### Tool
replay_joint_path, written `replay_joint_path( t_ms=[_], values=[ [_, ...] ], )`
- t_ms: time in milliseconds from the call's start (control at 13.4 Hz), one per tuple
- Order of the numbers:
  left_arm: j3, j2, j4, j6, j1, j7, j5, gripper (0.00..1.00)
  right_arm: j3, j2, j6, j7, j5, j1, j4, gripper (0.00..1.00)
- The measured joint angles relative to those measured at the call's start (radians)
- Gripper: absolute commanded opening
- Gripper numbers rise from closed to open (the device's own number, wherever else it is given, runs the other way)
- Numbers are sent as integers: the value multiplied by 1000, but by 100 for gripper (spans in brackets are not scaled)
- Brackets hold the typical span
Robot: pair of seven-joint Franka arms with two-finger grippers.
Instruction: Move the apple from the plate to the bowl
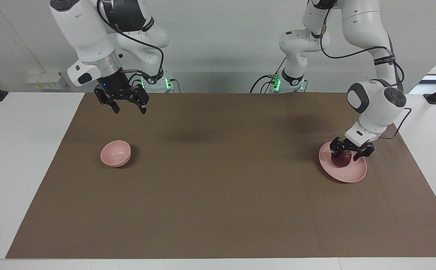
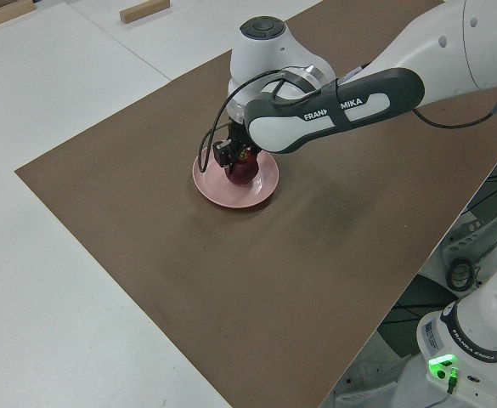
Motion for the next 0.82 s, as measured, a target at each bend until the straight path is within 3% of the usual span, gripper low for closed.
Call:
replay_joint_path(
  t_ms=[374,598,822],
  values=[
    [-8,-53,20,-54,2,5,-12,0,1,0,0,107,146,10,-2,100],
    [-39,-88,67,-177,-14,12,-190,0,1,0,3,225,261,18,-2,100],
    [-51,-89,85,-205,-64,13,-386,0,4,1,75,479,349,66,-3,100]
  ],
)
